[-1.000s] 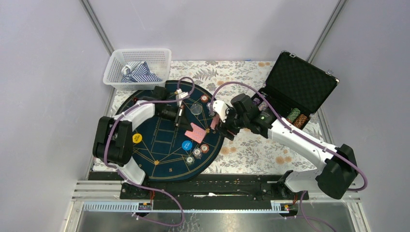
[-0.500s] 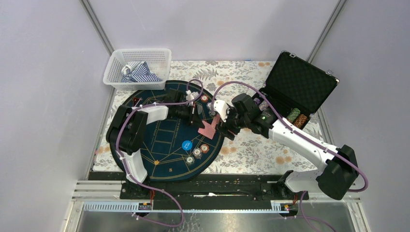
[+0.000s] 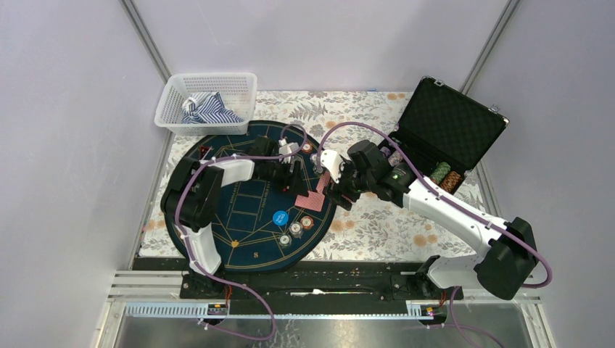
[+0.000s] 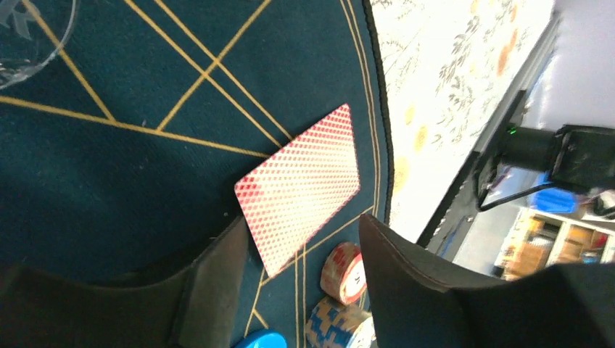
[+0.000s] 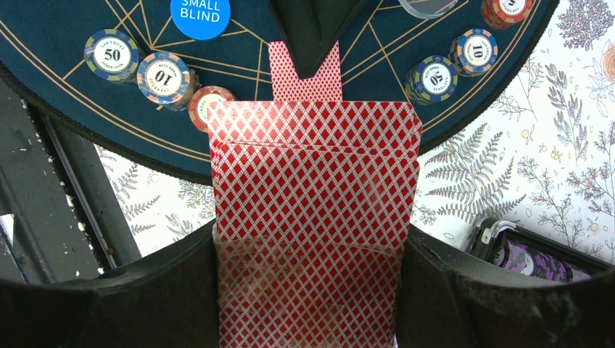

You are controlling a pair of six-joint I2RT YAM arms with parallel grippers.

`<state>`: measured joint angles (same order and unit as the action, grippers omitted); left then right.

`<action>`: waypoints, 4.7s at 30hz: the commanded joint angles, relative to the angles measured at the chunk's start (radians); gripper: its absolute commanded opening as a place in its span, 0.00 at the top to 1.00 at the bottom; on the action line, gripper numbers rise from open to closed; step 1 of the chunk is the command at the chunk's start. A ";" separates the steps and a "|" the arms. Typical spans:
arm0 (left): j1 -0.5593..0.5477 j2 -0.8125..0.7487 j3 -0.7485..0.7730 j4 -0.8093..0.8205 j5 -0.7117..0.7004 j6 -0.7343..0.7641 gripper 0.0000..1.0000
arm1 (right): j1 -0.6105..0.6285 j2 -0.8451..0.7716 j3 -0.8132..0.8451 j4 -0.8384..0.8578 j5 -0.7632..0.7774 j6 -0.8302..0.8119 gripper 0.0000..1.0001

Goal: Distribute texas hold em gaming equipment

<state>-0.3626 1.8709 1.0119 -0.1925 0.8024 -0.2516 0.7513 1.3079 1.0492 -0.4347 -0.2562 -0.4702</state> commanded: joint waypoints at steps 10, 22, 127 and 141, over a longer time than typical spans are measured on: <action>0.175 -0.374 0.040 -0.198 0.158 0.124 0.21 | -0.007 0.025 0.091 0.017 -0.079 0.002 0.79; 0.065 -0.530 -0.064 0.045 0.337 -0.210 0.20 | 0.059 0.108 0.166 0.039 -0.108 0.018 0.80; 1.103 -0.020 0.183 -0.297 -0.097 0.603 0.98 | 0.089 0.106 0.169 0.018 -0.022 -0.014 0.84; 1.103 0.006 0.194 -0.238 -0.259 0.627 0.72 | 0.089 0.115 0.175 0.011 -0.023 -0.012 0.83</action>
<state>0.7338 1.8641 1.1656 -0.4656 0.6132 0.3428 0.8322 1.4277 1.1656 -0.4362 -0.2718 -0.4889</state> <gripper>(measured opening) 0.226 0.729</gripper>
